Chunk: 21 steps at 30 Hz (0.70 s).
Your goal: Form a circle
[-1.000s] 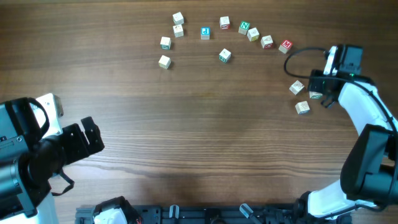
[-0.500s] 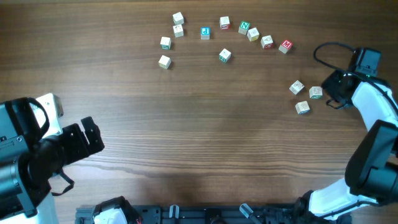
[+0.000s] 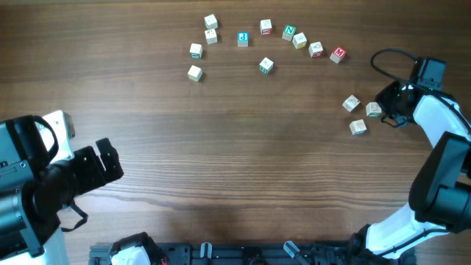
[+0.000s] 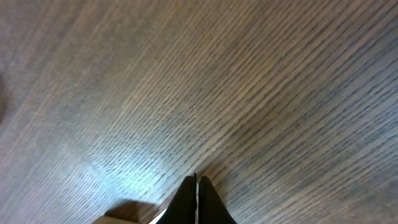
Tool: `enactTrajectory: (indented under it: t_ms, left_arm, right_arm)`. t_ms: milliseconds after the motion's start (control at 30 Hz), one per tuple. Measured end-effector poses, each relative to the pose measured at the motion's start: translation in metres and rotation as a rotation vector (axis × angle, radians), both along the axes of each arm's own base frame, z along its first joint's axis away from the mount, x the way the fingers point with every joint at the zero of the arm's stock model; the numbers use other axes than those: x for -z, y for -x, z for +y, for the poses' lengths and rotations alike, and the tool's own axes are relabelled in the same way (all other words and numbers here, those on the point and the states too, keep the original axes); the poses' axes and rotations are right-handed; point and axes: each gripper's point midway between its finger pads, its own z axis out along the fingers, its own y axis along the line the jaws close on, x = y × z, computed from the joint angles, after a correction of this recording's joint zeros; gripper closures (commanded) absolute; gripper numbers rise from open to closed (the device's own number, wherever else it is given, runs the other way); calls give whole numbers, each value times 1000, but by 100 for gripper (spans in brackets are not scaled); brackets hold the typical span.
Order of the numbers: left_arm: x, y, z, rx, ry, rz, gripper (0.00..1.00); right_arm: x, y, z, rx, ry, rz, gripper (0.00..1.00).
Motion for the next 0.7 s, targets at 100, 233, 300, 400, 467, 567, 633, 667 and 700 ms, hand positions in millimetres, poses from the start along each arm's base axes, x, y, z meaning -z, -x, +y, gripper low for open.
enactTrajectory:
  t_ms: [100,233,300,400,467,567,633,667,700]
  left_arm:
    - [0,0,0,0,0,0,0]
    - [0,0,0,0,0,-1,0]
    - [0,0,0,0,0,-1,0]
    - [0,0,0,0,0,0,0]
    - [0,0,0,0,0,0,0]
    - [0,0,0,0,0,0,0]
    - [0,0,0,0,0,0,0]
    - [0,0,0,0,0,0,0]
    - [0,0,0,0,0,0,0]
  right_arm:
    - [3,-1,0,10,-4,0,96]
    - [2,-2,-1,10,-3,-4,96]
    - [2,-2,0,5,-7,-6,96]
    - [2,-4,5,-22,-26,-13,96]
    - [2,-4,8,-40,-36,-13,96]
    - [4,0,11,-57,-45,2,96]
    - [4,0,12,-61,-47,2,96]
    - [4,0,12,-61,-47,2,96]
    - [4,0,12,-61,-46,2,96]
